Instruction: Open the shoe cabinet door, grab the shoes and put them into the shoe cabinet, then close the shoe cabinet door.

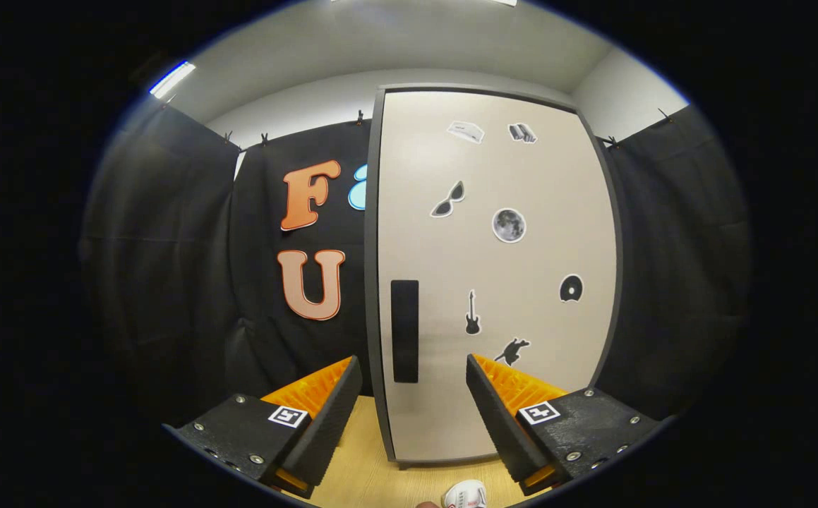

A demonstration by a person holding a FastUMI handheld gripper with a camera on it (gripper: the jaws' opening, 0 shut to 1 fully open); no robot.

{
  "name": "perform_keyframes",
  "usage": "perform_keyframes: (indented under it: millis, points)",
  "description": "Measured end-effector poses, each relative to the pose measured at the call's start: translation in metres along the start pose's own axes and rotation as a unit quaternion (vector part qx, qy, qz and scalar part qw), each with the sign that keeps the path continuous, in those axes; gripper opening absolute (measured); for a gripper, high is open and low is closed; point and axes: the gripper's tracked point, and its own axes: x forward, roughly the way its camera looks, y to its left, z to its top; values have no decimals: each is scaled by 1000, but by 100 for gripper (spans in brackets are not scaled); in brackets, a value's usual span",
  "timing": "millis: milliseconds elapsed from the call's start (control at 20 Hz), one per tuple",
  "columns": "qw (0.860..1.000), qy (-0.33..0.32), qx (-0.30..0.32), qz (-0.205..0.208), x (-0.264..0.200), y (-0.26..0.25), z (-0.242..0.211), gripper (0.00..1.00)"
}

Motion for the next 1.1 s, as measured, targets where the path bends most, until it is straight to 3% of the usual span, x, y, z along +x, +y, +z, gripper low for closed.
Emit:
perform_keyframes:
  millis: [300, 600, 800, 1000, 1100]
  points:
    - [1000, 11, -3, -13, 67, 5, -10, 93]
    - [1000, 13, -8, -24, 86, 7, -16, 93]
    - [999, 27, -10, -25, 90, 7, -26, 76]
    - [999, 14, -6, -28, 87, 8, -22, 42]
    - [999, 19, -6, -26, 88, 7, -22, 36]
